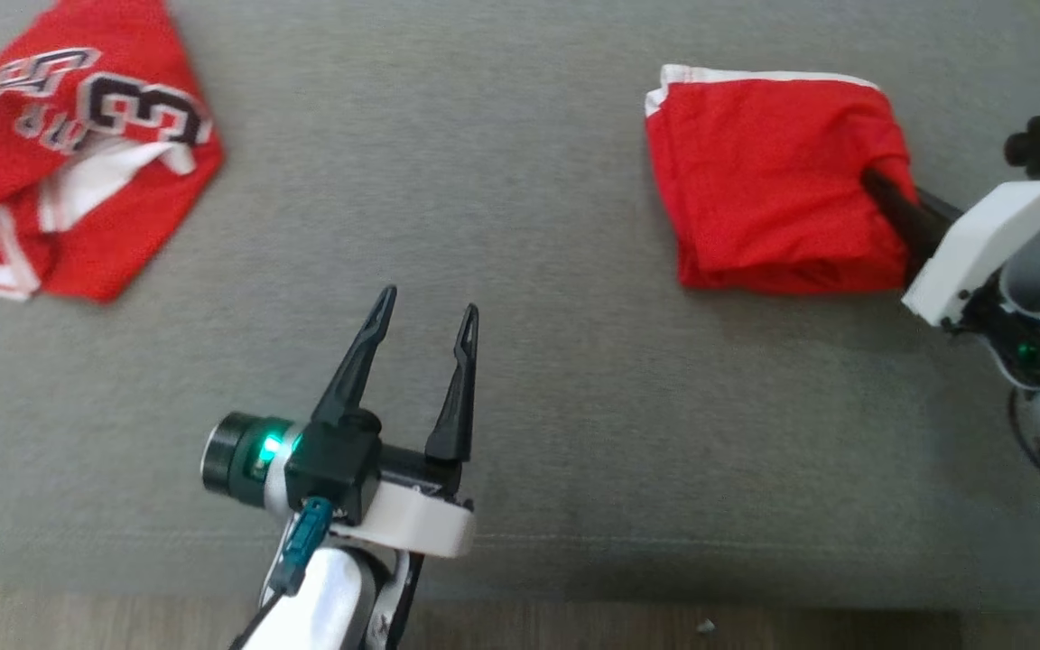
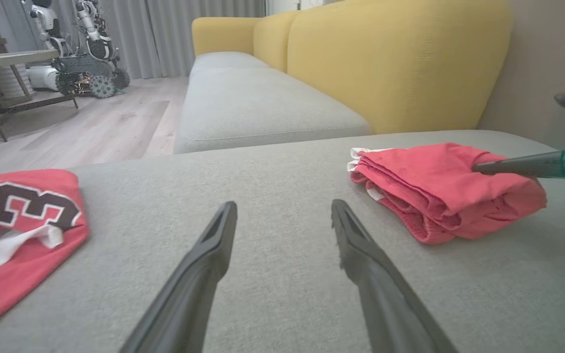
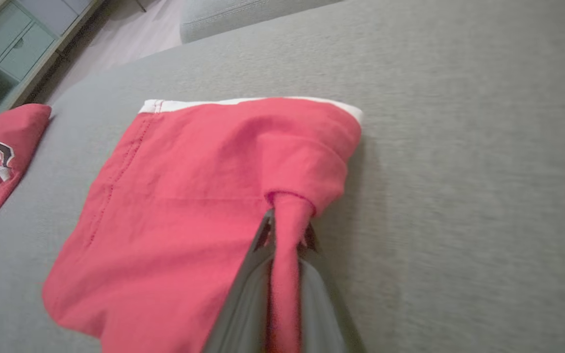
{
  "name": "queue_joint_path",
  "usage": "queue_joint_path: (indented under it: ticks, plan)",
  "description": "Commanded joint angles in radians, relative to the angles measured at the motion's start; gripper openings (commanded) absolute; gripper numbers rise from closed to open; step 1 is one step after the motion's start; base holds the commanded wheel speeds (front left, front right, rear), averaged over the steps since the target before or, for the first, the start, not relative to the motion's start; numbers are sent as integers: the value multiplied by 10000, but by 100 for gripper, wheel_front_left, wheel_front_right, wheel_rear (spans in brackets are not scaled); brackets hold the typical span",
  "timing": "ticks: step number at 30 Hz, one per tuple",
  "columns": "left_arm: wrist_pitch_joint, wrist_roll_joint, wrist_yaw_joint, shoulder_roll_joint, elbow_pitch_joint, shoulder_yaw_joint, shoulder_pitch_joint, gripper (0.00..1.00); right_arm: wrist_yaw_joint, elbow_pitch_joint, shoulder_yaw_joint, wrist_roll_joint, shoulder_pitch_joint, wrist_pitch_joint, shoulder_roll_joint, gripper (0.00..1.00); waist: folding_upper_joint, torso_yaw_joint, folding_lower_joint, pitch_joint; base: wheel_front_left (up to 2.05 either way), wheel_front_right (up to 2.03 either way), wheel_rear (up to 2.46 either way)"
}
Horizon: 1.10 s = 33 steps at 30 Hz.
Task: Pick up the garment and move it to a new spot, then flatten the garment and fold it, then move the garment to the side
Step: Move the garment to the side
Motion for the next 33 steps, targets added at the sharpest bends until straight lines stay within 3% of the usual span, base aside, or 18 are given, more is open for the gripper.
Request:
queue_joint_path:
  ticks: [1, 12, 26, 33]
  plan:
    - [-53, 106, -4, -43, -399, 335, -385, 100, 46, -380, 99, 36, -171, -166, -340, 0, 0, -428, -1, 276, 0, 0, 0]
    - [-53, 429, -313, 107, -658, 380, -1037, 100, 46, -757, 415, -471, -856, -1207, -1514, 0, 0, -2082, -1, 1247, 0, 0, 0]
    - [-53, 714, -381, 388, -1400, 154, -1682, 100, 46, -9, -202, -2847, -2006, -2408, -1489, 0, 0, -3229, -1, 2210, 0, 0, 0]
    - [-53, 733, -368, 525, -1415, -37, -1933, 100, 46, 559, -780, -4756, -2535, -2825, -1176, 0, 0, -3568, -1, 2457, 0, 0, 0]
